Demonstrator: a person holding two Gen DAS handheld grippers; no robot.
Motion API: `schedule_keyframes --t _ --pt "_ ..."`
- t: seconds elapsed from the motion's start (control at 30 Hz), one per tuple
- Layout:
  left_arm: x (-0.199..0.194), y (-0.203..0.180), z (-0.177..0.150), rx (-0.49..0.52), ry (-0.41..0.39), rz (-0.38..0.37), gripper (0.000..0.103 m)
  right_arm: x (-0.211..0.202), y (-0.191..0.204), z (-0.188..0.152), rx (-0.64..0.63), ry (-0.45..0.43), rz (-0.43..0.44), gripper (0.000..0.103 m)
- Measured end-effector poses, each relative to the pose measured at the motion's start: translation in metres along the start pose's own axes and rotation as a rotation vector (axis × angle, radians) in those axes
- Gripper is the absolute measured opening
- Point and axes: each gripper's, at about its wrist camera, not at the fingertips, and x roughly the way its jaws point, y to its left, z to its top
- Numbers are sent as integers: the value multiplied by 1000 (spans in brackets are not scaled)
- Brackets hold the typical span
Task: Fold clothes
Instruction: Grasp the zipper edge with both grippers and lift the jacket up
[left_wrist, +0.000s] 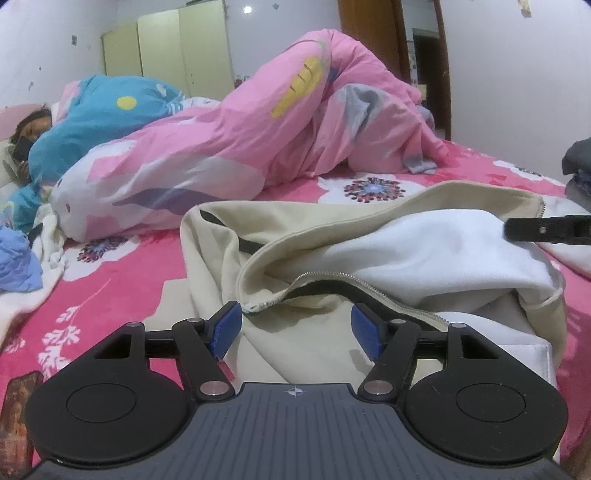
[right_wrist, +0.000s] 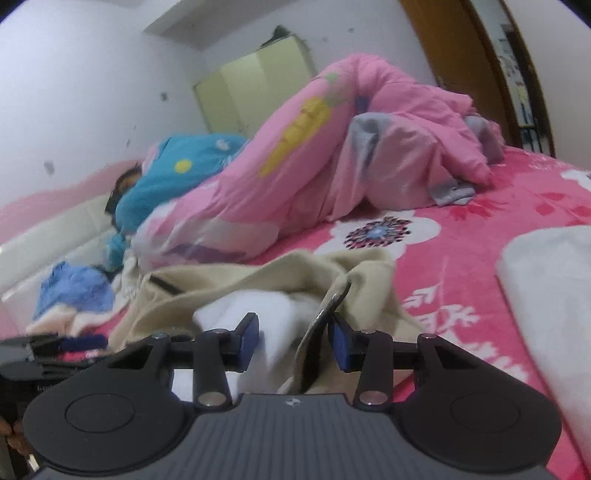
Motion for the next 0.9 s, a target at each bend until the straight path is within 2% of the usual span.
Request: schedule_keyframes --t 0.03,0.17,0.3,0.37,0.43,0.5,0.6,0.63,0.7,0.8,0.9 --pt "0 0 -1 -3 1 1 66 2 3 1 -6 -5 -5 45" --pt "5 1 -2 -17 22 36 66 11 6 4 -17 -15 0 30" --pt "11 7 2 -53 7 81 67 34 2 3 -24 34 -77 17" --pt "16 9 8 -56 -8 137 67 28 5 5 -11 -12 -92 13" --pt "20 12 15 -59 -27 147 67 16 8 7 18 -70 -84 12" --pt "25 14 23 -58 -40 123 67 2 8 11 78 -121 -46 8" --pt "37 11 28 -34 -40 97 64 -14 7 17 124 -153 -3 8" --pt "42 10 29 -27 -36 91 63 -18 8 19 118 -158 -1 8" --pt "56 8 29 -10 -14 102 49 -23 10 22 97 -170 -13 8" --pt "75 7 27 21 24 122 43 -21 9 25 76 -161 -25 8" --pt "92 9 27 43 85 132 41 -10 12 23 30 -115 -23 8"
